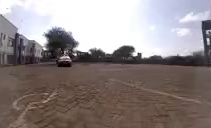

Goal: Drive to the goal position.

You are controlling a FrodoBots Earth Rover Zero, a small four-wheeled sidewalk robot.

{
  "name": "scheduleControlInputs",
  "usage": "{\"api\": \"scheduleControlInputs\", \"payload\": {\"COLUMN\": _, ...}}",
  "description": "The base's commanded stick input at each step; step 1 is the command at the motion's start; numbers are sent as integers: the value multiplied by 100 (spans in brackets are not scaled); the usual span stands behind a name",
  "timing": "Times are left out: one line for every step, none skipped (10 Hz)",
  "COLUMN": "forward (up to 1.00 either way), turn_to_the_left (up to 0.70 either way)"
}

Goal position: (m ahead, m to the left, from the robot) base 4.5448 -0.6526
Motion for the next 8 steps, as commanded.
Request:
{"api": "scheduleControlInputs", "payload": {"forward": 70, "turn_to_the_left": 0}}
{"api": "scheduleControlInputs", "payload": {"forward": 70, "turn_to_the_left": 0}}
{"api": "scheduleControlInputs", "payload": {"forward": 70, "turn_to_the_left": 0}}
{"api": "scheduleControlInputs", "payload": {"forward": 70, "turn_to_the_left": 0}}
{"api": "scheduleControlInputs", "payload": {"forward": 70, "turn_to_the_left": 0}}
{"api": "scheduleControlInputs", "payload": {"forward": 70, "turn_to_the_left": 0}}
{"api": "scheduleControlInputs", "payload": {"forward": 70, "turn_to_the_left": 0}}
{"api": "scheduleControlInputs", "payload": {"forward": 70, "turn_to_the_left": 0}}
